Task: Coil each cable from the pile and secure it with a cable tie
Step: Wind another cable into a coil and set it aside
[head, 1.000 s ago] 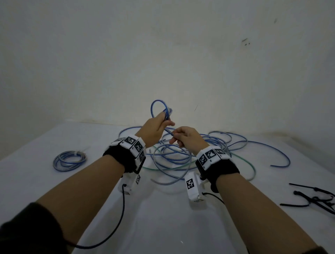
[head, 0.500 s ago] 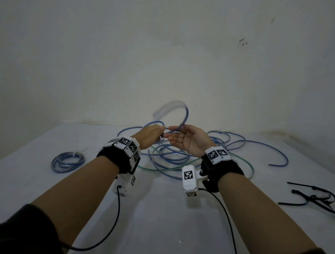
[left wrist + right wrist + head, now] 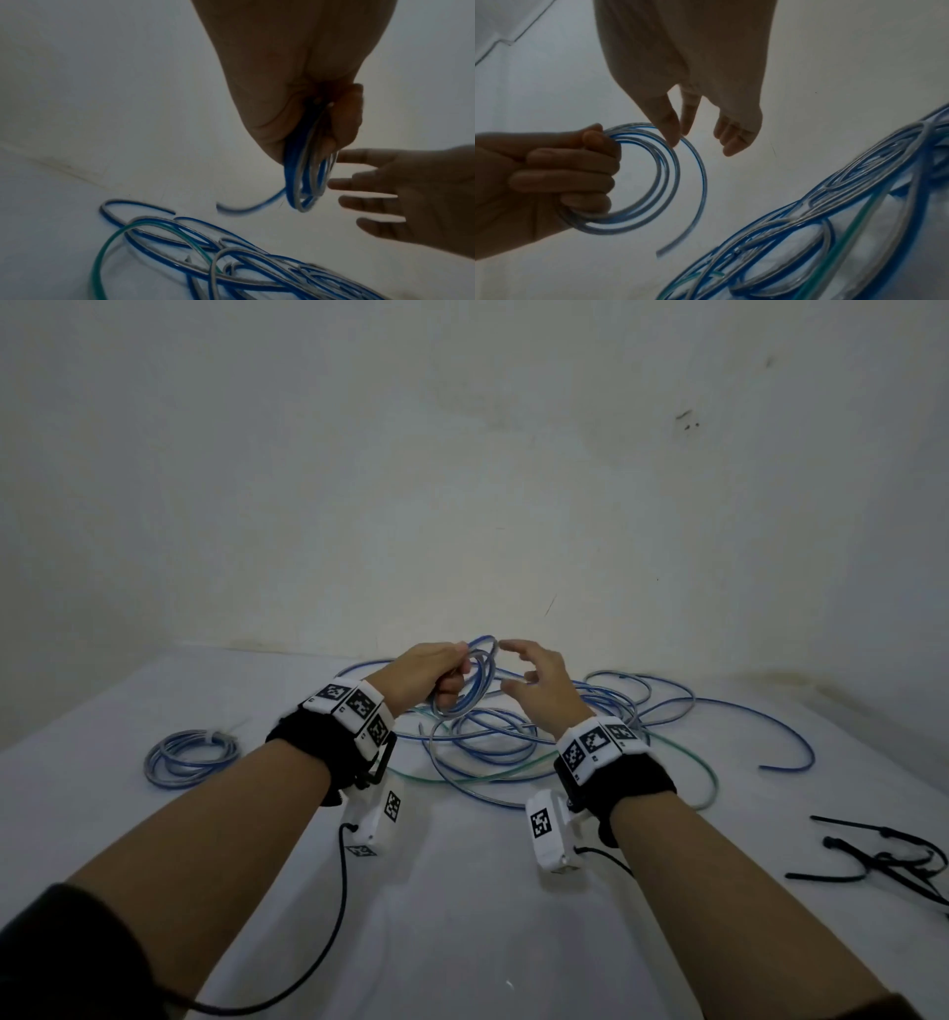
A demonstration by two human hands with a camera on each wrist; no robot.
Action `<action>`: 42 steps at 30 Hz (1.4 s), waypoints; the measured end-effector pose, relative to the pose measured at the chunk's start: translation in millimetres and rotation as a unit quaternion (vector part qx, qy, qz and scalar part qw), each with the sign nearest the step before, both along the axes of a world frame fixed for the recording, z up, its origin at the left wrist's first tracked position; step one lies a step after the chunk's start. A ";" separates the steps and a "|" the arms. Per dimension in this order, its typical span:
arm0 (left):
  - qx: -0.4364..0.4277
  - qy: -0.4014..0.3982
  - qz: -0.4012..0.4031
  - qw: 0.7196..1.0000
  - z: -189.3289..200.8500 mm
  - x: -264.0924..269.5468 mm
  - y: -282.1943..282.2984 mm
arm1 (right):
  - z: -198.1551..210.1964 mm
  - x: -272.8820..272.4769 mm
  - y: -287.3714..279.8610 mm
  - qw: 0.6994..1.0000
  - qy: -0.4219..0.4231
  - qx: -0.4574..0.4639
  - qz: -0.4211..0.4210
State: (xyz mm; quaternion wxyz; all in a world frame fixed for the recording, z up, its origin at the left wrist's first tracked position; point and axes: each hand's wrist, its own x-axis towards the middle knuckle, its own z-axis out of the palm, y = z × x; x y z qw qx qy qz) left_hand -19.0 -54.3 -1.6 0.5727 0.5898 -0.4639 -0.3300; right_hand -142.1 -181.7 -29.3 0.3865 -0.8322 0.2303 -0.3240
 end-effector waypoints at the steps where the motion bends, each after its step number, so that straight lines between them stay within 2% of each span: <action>1: -0.006 0.013 0.012 1.000 1.5 -0.7 0.7 | -2.8 0.8 -1.3 1.000 0.016 -0.023 0.004; 6: -0.038 0.095 0.010 0.995 8.0 -3.1 1.7 | -3.7 3.2 1.9 1.000 0.003 0.011 -0.016; 12: -0.075 0.194 -0.019 0.978 11.6 5.4 4.0 | -7.7 -1.3 3.8 0.992 -0.078 0.098 -0.008; 16: -0.120 0.235 0.000 0.965 6.1 6.8 2.0 | -5.9 -6.0 6.7 0.990 -0.070 0.112 0.047; 20: -0.165 0.273 0.057 0.946 1.9 11.4 -2.3 | -4.1 -10.8 9.8 0.976 -0.117 0.148 0.106; 22: -0.172 0.281 0.073 0.941 1.7 10.9 -4.7 | -2.0 -10.5 12.5 0.973 -0.108 0.149 0.136; 25: -0.189 0.299 0.087 0.931 4.6 7.6 -8.8 | -1.4 -4.9 18.6 0.960 -0.101 0.197 0.168; 31: -0.199 0.368 0.031 0.908 9.8 -2.0 -7.5 | -6.2 4.6 22.5 0.972 -0.134 0.148 0.121; 36: -0.216 0.364 0.003 0.906 10.7 -10.3 -5.6 | -6.5 6.1 27.9 0.977 -0.133 0.133 0.103; 39: -0.207 0.326 0.015 0.922 9.0 -15.1 -10.7 | -6.8 5.5 29.6 0.980 -0.117 0.129 0.092; 42: -0.190 0.253 0.046 0.947 4.8 -15.9 -13.9 | -6.2 1.4 28.1 0.990 -0.078 0.073 0.088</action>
